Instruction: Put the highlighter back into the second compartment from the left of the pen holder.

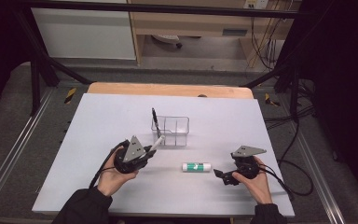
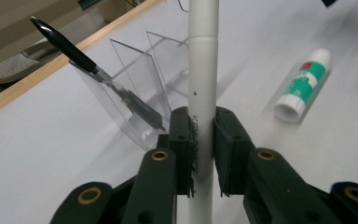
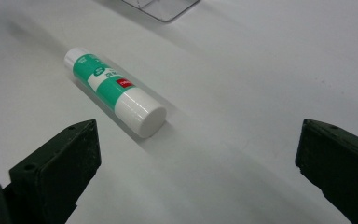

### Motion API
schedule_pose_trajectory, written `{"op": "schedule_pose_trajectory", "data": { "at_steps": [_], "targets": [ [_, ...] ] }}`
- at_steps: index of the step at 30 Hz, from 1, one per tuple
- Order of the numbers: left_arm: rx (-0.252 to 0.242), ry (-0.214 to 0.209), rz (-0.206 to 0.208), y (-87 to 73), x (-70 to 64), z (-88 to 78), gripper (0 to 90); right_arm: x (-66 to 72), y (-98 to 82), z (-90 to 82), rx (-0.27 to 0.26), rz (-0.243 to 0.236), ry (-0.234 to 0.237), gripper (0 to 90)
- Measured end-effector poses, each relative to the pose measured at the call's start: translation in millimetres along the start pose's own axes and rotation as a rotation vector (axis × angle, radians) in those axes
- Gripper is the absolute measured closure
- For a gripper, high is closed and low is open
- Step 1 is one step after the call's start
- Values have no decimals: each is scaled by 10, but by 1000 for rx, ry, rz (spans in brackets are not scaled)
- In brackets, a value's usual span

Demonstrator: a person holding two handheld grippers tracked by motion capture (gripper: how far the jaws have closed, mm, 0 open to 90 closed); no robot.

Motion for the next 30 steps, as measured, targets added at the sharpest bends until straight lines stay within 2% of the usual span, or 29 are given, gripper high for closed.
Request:
{"op": "schedule_pose_trajectory", "data": {
  "at_steps": [8,15,30],
  "targets": [
    [-67,25,-65,209,102,-33,779,-50,-90,-5,14,-4,-11,8],
    [-119,34,-99,422,167,7,779,-68,-123,-7,19,4,-20,8],
    [-162,43,-150,738,309,196,779,-74,-126,-9,20,-5,-18,8]
  ]
}}
Point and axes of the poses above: each handheld gripper's, and its own axes: z roughly forward along the jaws, y roughly out of its top, x roughly to its left, the point moved 1 cm from there along z, roughly forward along the jaws, and after that the axes turned 15 degrees about -y, right-handed, at the moved point
